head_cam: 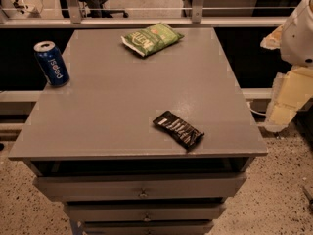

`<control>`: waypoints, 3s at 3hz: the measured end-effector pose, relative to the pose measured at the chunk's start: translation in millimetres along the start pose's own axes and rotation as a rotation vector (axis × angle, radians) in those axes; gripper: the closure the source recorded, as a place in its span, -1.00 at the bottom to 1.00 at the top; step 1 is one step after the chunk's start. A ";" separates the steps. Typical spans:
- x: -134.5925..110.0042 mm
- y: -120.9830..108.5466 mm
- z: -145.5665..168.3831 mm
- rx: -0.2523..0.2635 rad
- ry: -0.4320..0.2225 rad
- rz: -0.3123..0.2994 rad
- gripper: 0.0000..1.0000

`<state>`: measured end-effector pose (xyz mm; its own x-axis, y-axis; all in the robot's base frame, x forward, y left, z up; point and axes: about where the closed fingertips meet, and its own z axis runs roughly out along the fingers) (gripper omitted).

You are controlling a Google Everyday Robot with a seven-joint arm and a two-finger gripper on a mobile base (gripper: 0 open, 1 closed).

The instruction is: Move rxbar chocolate near green jalapeno chip bag

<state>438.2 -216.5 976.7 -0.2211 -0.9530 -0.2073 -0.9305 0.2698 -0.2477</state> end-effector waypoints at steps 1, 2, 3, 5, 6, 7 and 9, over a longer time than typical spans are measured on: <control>0.0 0.0 0.0 0.000 0.000 0.000 -1.00; -11.2 5.5 24.8 -0.016 -0.032 0.023 -1.00; -34.4 24.9 79.8 -0.063 -0.100 0.057 -1.00; -70.1 37.6 142.5 -0.114 -0.194 0.090 -1.00; -85.0 38.8 163.9 -0.139 -0.211 0.111 -1.00; -95.4 42.9 178.5 -0.164 -0.217 0.129 -0.66; -103.2 43.5 181.2 -0.185 -0.215 0.148 0.30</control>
Offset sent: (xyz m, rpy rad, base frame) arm 0.0138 0.0421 -0.0677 0.1109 0.0477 -0.0280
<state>473.4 -81.4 815.9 -0.3095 -0.8491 -0.4280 -0.9346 0.3546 -0.0275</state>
